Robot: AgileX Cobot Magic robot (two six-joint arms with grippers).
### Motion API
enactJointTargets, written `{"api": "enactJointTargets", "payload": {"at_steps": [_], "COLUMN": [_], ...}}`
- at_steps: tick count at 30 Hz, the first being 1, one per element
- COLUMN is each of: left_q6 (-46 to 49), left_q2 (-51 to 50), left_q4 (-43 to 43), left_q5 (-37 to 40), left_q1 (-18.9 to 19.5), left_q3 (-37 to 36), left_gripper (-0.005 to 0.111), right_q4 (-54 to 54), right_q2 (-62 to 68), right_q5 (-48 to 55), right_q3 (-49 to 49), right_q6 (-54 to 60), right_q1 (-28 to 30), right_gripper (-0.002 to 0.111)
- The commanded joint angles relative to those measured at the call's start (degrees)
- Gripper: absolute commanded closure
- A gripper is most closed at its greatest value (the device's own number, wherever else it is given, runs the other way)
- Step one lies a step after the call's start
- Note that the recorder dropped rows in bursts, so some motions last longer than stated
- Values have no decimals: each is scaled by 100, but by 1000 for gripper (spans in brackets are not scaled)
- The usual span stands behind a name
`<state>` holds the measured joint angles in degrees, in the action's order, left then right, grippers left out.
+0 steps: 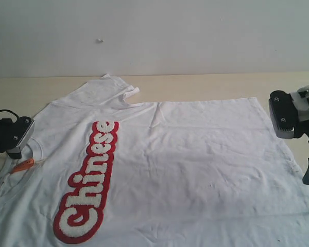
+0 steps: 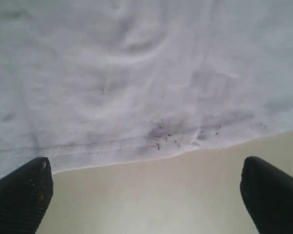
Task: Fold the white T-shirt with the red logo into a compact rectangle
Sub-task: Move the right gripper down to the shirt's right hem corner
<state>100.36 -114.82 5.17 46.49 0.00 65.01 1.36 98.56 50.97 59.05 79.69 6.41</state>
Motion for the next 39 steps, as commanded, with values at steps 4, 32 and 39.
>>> {"api": "enactJointTargets", "payload": {"at_steps": [4, 32, 39], "left_q6": [-24, -24, -24], "left_q2": [-196, -196, -196], "left_q4": [-85, -85, -85], "left_q5": [-34, -34, -34], "left_q1": [12, 12, 12], "left_q3": [-67, -67, -67], "left_gripper": [3, 3, 3], "right_q4": [160, 121, 146], "right_q2": [860, 2161, 2248], "right_q5": [202, 742, 431], "right_q3": [871, 2024, 2024], "right_q6": [318, 764, 764], "right_q1": [26, 426, 426], "right_gripper": [3, 3, 3]}}
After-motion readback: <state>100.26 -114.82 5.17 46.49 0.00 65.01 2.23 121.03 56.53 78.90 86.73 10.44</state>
